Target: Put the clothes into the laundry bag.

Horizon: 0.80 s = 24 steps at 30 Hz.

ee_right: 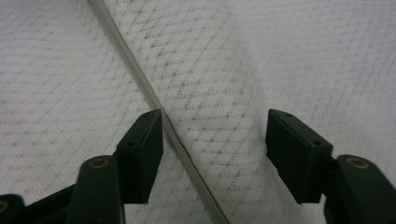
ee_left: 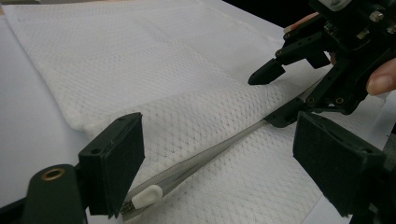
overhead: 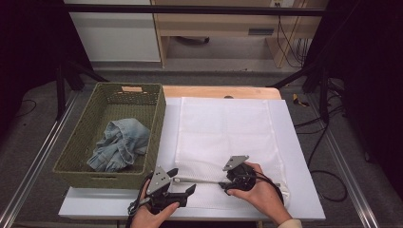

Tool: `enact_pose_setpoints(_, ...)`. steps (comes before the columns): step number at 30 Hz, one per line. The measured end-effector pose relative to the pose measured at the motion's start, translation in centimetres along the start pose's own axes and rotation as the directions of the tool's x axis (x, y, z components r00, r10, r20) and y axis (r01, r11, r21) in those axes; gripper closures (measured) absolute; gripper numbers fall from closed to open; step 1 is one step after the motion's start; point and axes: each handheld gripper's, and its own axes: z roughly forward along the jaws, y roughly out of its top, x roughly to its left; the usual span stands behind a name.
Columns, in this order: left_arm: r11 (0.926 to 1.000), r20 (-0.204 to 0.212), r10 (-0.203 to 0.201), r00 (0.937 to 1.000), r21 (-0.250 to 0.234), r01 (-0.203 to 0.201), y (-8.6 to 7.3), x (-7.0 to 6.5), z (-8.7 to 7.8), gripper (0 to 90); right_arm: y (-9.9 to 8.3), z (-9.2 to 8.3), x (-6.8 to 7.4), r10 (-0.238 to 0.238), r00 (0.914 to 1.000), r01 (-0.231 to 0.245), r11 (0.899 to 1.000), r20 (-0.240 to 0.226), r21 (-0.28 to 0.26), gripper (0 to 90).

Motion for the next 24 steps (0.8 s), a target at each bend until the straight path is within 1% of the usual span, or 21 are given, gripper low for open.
enact_pose_setpoints(5,1.0,0.0,0.001,1.0,0.001,-0.001,0.0,0.01,-0.01,16.3,-0.01,0.05,0.15,-0.013,0.9999,0.013,1.0,-0.003,-0.002,49.6)
enact_pose_setpoints(6,1.0,0.001,0.0,1.0,0.001,0.0,0.01,0.02,-0.01,16.3,-0.01,-0.02,0.18,-0.026,0.9997,0.026,1.0,-0.004,0.003,52.9)
enact_pose_setpoints(7,1.0,0.001,0.0,1.0,0.001,0.0,0.01,0.04,-0.02,16.3,-0.01,0.02,0.27,-0.027,0.9996,0.027,1.0,-0.004,-0.006,55.3)
enact_pose_setpoints(8,1.0,0.001,0.0,1.0,0.001,0.0,0.01,0.05,-0.02,16.3,-0.02,-0.08,0.32,-0.036,0.9993,0.036,0.999,-0.005,0.0,59.3)
enact_pose_setpoints(10,1.0,0.0,0.0,1.0,0.002,0.0,0.01,0.05,-0.02,16.3,-0.02,-0.07,0.41,-0.046,0.9989,0.046,0.999,-0.007,-0.007,65.4)
enact_pose_setpoints(15,1.0,0.002,0.0,1.0,0.002,0.0,0.01,0.07,-0.01,16.3,0.05,-0.18,0.69,-0.07,0.9975,0.07,0.997,-0.005,-0.011,77.8)
enact_pose_setpoints(19,1.0,0.002,-0.001,1.0,0.002,0.001,0.02,0.11,-0.03,16.3,0.13,-0.47,0.56,-0.076,0.9971,0.076,0.997,-0.006,-0.027,84.0)
enact_pose_setpoints(21,1.0,0.002,-0.001,1.0,0.002,0.001,0.02,0.11,-0.01,16.3,0.2,-0.67,0.47,-0.07,0.9975,0.07,0.997,-0.009,-0.038,87.4)
enact_pose_setpoints(24,1.0,0.002,0.0,1.0,0.003,0.0,0.02,0.12,-0.04,16.3,0.32,-0.91,0.28,-0.065,0.9978,0.065,0.997,-0.013,-0.042,89.2)
